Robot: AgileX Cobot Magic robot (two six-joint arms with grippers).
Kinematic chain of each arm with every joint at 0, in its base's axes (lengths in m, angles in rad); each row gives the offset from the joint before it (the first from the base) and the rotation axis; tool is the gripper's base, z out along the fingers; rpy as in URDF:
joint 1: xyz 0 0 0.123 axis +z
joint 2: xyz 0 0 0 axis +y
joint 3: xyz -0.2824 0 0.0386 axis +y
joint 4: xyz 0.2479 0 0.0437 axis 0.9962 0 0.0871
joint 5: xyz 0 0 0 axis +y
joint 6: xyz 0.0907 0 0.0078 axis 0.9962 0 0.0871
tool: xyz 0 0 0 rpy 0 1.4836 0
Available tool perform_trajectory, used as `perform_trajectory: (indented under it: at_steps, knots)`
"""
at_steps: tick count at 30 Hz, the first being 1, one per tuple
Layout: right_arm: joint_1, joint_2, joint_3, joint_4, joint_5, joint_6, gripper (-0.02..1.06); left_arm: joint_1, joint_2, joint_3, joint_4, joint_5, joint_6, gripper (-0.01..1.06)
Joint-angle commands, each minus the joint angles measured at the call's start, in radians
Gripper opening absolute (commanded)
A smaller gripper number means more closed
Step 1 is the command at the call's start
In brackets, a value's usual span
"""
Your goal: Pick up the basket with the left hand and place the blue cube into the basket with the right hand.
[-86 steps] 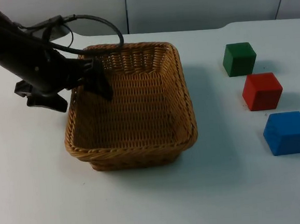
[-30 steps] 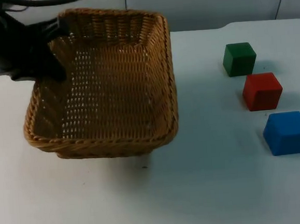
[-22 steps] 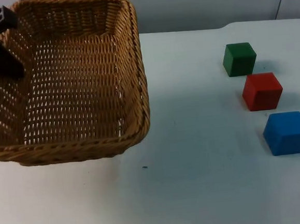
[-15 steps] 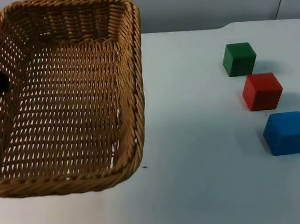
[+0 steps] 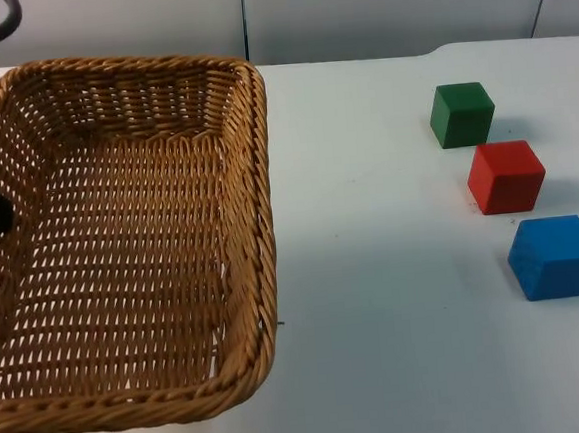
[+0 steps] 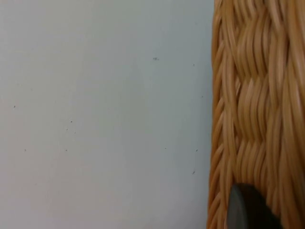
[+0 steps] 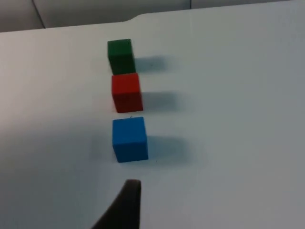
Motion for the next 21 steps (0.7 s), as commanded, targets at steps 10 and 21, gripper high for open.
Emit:
perform_trajectory:
  at_steps: [10, 21]
  knots:
    - [-0.004, 0.354, -0.186, 0.108, -0.111, -0.129, 1.03, 0.006, -0.001, 0.001, -0.026, 0.005, 0.024, 0.0]
    - [-0.004, 0.818, -0.279, 0.21, -0.244, -0.2, 1.01, 0.006, -0.001, 0.001, -0.026, 0.005, 0.03, 0.0]
